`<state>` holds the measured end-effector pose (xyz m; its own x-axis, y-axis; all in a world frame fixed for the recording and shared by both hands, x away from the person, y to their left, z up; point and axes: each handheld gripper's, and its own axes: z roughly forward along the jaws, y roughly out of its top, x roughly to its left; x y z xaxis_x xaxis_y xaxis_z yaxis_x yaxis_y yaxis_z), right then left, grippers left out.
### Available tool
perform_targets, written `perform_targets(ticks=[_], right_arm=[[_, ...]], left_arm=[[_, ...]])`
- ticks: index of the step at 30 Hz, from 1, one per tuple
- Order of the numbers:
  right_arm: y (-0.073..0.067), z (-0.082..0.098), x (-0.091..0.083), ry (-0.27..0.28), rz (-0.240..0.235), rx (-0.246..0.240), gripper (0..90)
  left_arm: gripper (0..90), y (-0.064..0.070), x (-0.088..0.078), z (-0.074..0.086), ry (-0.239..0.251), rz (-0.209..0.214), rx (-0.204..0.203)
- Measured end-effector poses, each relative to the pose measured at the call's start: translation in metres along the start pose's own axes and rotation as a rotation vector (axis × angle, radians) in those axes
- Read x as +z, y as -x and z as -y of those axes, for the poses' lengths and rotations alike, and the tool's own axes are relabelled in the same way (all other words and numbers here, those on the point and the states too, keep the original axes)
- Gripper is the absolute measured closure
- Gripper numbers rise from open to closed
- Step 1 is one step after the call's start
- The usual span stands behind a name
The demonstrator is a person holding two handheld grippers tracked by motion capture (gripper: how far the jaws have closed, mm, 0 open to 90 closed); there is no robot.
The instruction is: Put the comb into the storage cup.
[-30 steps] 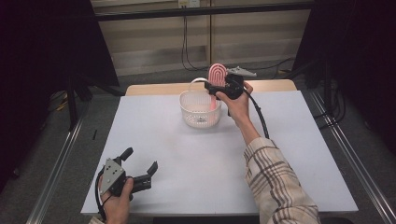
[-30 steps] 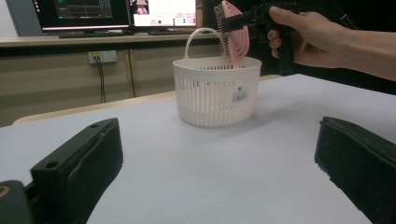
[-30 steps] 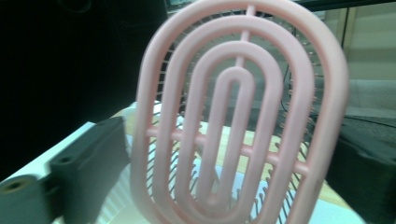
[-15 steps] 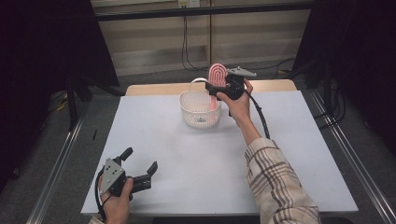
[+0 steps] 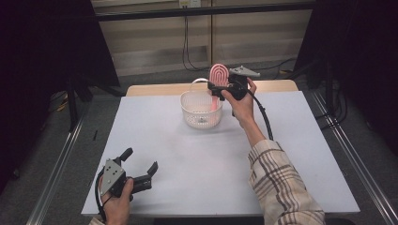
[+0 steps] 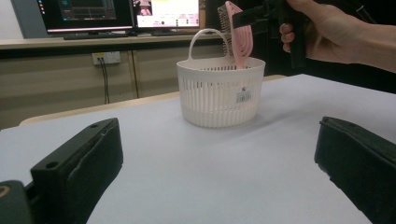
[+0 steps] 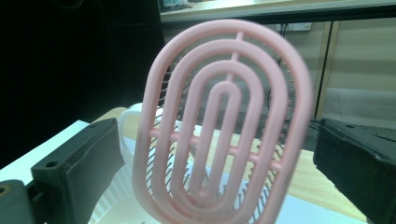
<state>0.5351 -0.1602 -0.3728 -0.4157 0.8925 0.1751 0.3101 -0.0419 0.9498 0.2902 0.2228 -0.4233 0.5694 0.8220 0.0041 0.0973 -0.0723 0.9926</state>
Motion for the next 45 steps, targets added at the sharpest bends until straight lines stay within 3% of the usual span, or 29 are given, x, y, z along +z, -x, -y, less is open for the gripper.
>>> perform_targets(ticks=[8, 11, 17, 26, 31, 33, 45], right_arm=[[0.002, 0.002, -0.009, 0.005, -0.002, -0.004, 0.5], [0.003, 0.002, -0.013, -0.005, 0.006, -0.036, 0.8], [0.005, 0.000, -0.022, 0.009, 0.004, -0.042, 0.9], [0.007, 0.002, -0.039, 0.020, 0.016, -0.092, 0.9], [0.009, 0.002, -0.049, 0.034, 0.026, -0.099, 0.5], [0.012, 0.001, -0.054, 0.049, 0.009, -0.097, 0.5], [0.014, 0.010, -0.071, 0.051, 0.023, -0.108, 0.2]], left_arm=[[1.2, 0.000, 0.000, 0.000, 0.001, -0.001, 0.001], [1.2, 0.000, 0.000, 0.000, 0.000, 0.000, -0.007], [1.2, -0.001, 0.000, 0.000, -0.001, -0.014, -0.006], [1.2, -0.002, 0.001, 0.001, -0.008, -0.028, -0.008], [1.3, -0.002, 0.001, 0.001, -0.016, -0.028, -0.005], [1.3, -0.003, 0.001, 0.001, -0.018, -0.030, -0.004], [1.3, -0.004, -0.002, 0.001, -0.006, -0.043, -0.009]])
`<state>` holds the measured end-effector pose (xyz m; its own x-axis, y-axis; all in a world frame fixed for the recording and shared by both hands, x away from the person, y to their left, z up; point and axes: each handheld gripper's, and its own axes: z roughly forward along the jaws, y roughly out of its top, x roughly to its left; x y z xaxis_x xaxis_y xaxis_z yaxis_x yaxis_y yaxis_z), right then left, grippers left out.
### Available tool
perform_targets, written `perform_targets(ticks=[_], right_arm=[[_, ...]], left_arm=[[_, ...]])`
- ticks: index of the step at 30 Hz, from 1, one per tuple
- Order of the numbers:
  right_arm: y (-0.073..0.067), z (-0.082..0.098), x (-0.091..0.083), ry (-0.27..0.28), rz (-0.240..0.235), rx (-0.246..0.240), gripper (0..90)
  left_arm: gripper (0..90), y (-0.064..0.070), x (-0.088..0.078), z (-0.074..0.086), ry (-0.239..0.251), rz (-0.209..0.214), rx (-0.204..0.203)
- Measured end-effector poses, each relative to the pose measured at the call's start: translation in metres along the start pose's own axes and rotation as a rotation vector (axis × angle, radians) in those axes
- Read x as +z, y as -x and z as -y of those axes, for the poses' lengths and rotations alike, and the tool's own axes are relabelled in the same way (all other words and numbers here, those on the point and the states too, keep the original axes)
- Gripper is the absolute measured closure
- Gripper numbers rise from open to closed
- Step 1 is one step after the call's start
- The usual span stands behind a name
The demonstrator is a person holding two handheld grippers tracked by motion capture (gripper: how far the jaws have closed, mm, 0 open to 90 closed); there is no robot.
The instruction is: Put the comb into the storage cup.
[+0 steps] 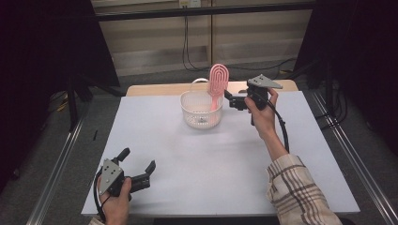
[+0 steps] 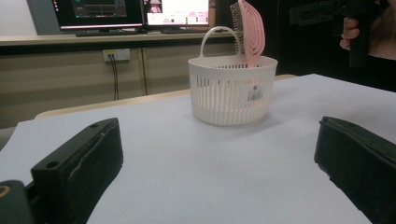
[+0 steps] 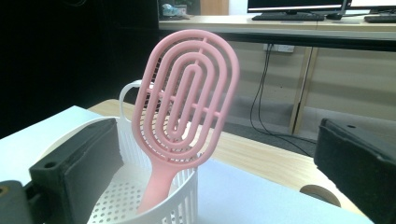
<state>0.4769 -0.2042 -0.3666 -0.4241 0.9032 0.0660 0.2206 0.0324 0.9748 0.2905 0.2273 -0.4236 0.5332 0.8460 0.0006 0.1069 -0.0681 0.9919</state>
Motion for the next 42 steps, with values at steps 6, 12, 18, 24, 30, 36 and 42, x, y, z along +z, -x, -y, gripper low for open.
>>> perform_targets(ticks=[6, 12, 18, 24, 30, 36, 42], right_arm=[[-0.003, 0.001, -0.010, 0.006, 0.000, -0.008, 0.2], [-0.006, 0.002, -0.022, -0.007, -0.011, -0.030, 0.1], [-0.009, 0.005, -0.035, 0.002, 0.006, -0.041, 0.1], [-0.010, 0.008, -0.046, 0.010, 0.008, -0.054, 0.1], [-0.013, 0.014, -0.054, 0.003, 0.022, -0.083, 0.0], [-0.012, 0.016, -0.064, -0.002, 0.029, -0.079, 0.0], [-0.012, 0.020, -0.077, 0.022, 0.032, -0.101, 0.0]], left_arm=[[1.3, -0.001, -0.001, 0.000, -0.003, -0.020, -0.008], [1.3, -0.001, -0.002, -0.001, 0.003, -0.014, -0.027], [1.3, 0.000, -0.002, -0.001, 0.006, -0.017, -0.023], [1.3, 0.000, -0.002, -0.002, 0.010, -0.010, -0.022], [1.1, 0.002, -0.002, -0.002, 0.012, 0.007, -0.014], [1.1, 0.001, -0.003, -0.002, 0.008, 0.003, -0.006], [1.1, 0.002, -0.003, -0.001, 0.009, 0.002, -0.005]])
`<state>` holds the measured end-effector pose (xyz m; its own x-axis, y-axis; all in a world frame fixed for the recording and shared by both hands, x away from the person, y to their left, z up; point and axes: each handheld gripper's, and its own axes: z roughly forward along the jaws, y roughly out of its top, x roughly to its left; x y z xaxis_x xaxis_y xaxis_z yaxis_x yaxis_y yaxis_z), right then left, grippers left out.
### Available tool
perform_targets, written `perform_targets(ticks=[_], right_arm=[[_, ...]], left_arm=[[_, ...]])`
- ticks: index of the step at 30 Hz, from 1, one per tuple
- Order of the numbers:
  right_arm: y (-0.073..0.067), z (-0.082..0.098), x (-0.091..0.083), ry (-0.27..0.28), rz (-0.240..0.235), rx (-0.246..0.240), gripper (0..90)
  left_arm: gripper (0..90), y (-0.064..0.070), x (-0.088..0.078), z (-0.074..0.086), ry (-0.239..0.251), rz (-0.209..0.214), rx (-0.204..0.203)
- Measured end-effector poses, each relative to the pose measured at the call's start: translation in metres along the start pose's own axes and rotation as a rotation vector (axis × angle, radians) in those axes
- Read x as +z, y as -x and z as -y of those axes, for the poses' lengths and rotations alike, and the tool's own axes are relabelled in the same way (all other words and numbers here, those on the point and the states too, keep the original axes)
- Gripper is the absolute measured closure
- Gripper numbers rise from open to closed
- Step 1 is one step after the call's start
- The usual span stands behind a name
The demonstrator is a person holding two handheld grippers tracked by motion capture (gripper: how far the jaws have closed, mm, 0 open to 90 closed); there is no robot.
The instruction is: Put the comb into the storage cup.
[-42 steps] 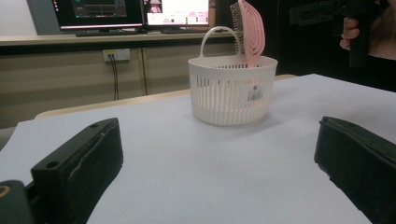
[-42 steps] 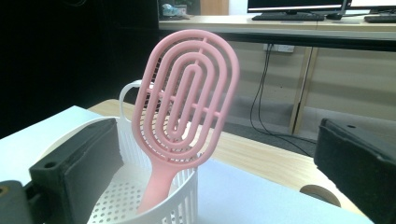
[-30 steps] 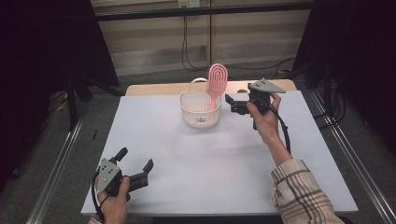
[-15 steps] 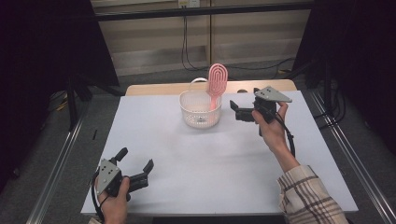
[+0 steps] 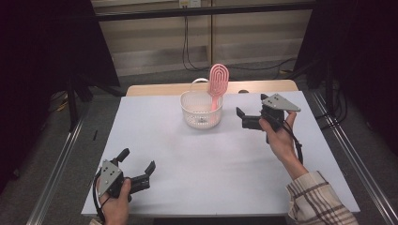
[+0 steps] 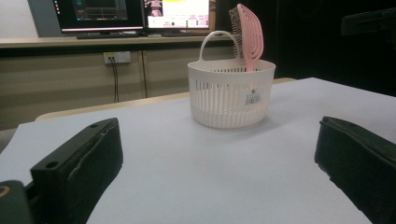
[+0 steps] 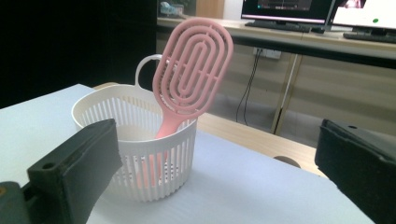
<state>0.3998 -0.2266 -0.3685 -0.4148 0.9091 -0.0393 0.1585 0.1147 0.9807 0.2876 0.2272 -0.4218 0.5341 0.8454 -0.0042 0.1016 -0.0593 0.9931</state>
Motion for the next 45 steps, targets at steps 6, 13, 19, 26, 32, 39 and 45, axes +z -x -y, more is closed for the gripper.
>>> perform_targets(ticks=[6, 13, 19, 26, 32, 39, 45], right_arm=[[0.003, 0.003, -0.014, 0.021, 0.012, 0.001, 0.0], [0.003, 0.014, -0.032, 0.014, 0.019, -0.009, 0.0], [0.007, 0.023, -0.047, 0.015, 0.039, -0.016, 0.0], [0.012, 0.032, -0.064, 0.037, 0.064, -0.008, 0.0], [0.013, 0.038, -0.077, 0.034, 0.076, 0.008, 0.0], [0.011, 0.044, -0.090, 0.032, 0.083, 0.003, 0.0], [0.010, 0.049, -0.103, 0.032, 0.110, 0.014, 0.0]], left_arm=[[1.1, 0.000, 0.000, 0.000, -0.001, -0.001, 0.003], [1.1, 0.001, 0.000, 0.000, -0.001, -0.001, 0.001], [1.2, 0.001, 0.000, 0.000, -0.003, -0.005, 0.000], [1.2, 0.002, 0.000, 0.000, -0.004, -0.008, 0.003], [1.2, 0.002, 0.001, 0.001, -0.014, -0.018, 0.005], [1.3, 0.003, 0.000, 0.000, -0.003, -0.039, -0.009], [1.4, 0.003, 0.000, 0.000, -0.004, -0.037, -0.007]])
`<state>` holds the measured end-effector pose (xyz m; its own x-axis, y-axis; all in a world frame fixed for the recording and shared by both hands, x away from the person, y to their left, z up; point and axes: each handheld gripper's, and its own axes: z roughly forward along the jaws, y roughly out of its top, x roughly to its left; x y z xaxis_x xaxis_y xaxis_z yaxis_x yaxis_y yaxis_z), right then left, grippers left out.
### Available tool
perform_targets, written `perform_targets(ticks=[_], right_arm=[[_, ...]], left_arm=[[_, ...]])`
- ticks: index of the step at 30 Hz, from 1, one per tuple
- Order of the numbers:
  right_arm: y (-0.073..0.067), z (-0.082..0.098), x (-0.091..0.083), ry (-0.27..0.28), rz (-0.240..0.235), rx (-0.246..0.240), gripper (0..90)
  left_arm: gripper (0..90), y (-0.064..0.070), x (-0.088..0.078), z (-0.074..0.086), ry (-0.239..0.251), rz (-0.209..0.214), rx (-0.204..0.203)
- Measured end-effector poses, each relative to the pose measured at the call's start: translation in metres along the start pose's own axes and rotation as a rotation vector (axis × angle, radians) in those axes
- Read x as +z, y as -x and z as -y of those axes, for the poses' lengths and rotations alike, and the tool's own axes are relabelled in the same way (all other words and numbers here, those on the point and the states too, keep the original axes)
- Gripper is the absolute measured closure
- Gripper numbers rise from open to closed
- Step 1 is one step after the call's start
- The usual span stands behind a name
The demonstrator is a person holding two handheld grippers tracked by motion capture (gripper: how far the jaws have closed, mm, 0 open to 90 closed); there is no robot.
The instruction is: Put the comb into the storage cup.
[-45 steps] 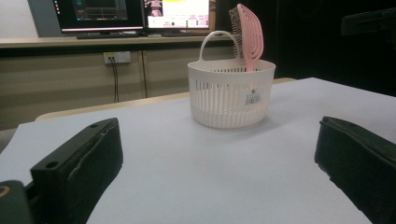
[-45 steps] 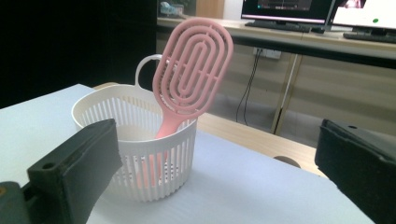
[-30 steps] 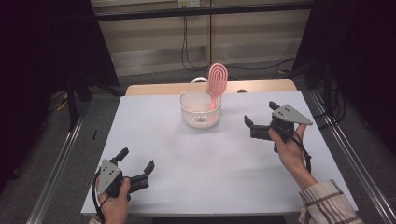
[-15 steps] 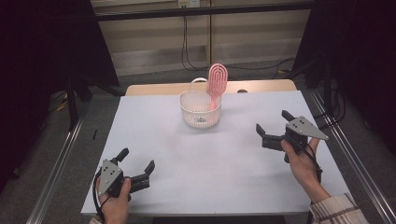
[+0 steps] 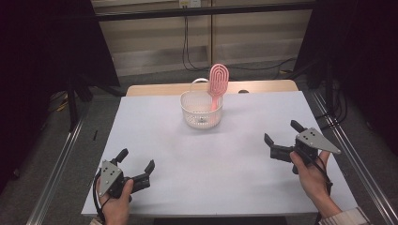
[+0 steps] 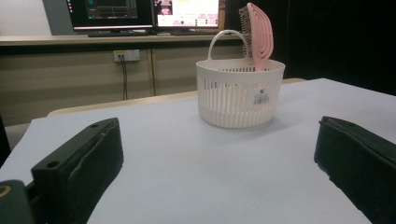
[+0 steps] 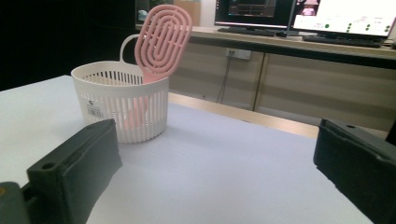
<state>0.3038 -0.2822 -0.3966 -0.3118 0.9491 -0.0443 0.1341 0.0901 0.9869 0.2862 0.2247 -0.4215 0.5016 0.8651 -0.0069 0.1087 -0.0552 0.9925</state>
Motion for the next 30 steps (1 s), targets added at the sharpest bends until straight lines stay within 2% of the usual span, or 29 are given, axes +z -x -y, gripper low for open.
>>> perform_targets(ticks=[12, 18, 23, 30], right_arm=[[0.003, 0.011, -0.022, -0.002, 0.030, 0.009, 0.2], [0.007, 0.021, -0.032, -0.025, 0.049, 0.010, 0.3], [0.008, 0.025, -0.041, -0.018, 0.067, 0.012, 0.1], [0.010, 0.031, -0.047, -0.036, 0.068, 0.017, 0.0]], left_arm=[[1.3, 0.003, -0.001, 0.000, 0.000, 0.018, 0.007], [1.4, 0.002, -0.002, 0.000, -0.004, 0.011, 0.016], [1.4, 0.002, -0.004, 0.000, 0.000, 0.006, 0.012], [1.4, 0.002, -0.003, 0.000, 0.001, 0.005, 0.011]])
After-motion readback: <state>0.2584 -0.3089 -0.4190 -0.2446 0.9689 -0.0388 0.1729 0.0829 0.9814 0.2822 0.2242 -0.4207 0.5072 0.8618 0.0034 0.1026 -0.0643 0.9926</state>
